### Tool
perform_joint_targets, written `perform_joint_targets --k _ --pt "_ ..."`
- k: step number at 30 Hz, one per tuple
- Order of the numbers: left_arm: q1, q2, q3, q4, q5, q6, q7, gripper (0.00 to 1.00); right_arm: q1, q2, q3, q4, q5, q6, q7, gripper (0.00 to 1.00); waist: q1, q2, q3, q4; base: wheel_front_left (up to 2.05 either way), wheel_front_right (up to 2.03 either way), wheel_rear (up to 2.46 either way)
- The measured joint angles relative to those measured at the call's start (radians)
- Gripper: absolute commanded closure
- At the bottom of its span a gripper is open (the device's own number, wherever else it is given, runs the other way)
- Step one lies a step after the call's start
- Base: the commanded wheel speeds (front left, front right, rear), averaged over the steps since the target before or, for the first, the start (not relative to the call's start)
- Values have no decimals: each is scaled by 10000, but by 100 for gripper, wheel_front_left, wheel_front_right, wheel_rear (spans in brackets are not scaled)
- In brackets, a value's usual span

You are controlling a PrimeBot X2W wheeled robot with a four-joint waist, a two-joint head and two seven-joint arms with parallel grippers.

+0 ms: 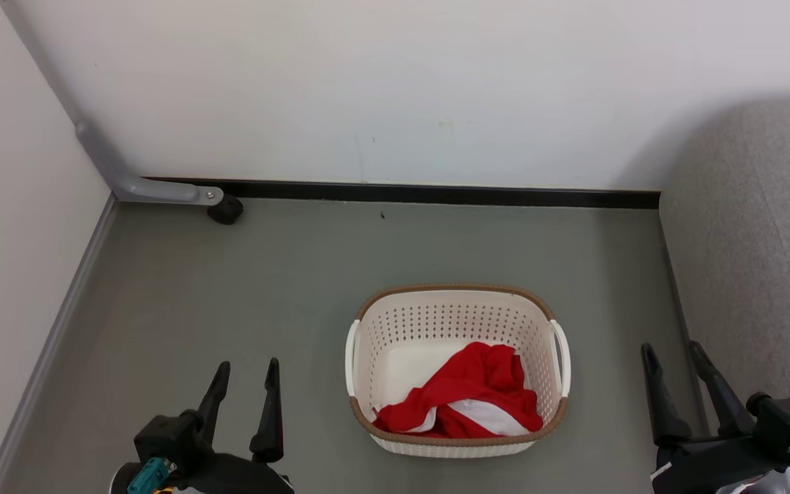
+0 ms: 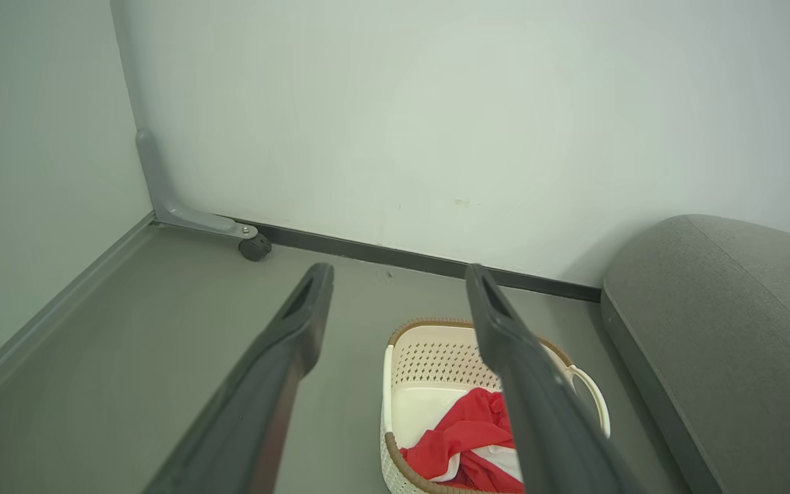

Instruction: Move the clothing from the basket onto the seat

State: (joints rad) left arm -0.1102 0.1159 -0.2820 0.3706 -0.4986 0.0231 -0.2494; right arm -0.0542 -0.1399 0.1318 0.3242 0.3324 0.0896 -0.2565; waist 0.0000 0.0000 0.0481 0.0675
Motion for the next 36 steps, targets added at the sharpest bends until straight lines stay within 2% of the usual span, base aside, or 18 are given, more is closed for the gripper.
perform_joint_targets --k 20,30,36 --pt "-1551 113 -991 -431 993 -251 293 0 -889 485 500 -387 -290 174 0 0 1 1 2044 -954 0 0 0" --pt "-2724 472 -1459 -428 1745 -330 1145 0 -1670 665 871 -571 -343 221 0 0 2 1 3261 -1530 0 0 0" --pt "-3714 616 -1954 -309 2443 -334 2050 0 -2125 755 1007 -594 -324 251 0 0 2 2 4112 -1938 0 0 0"
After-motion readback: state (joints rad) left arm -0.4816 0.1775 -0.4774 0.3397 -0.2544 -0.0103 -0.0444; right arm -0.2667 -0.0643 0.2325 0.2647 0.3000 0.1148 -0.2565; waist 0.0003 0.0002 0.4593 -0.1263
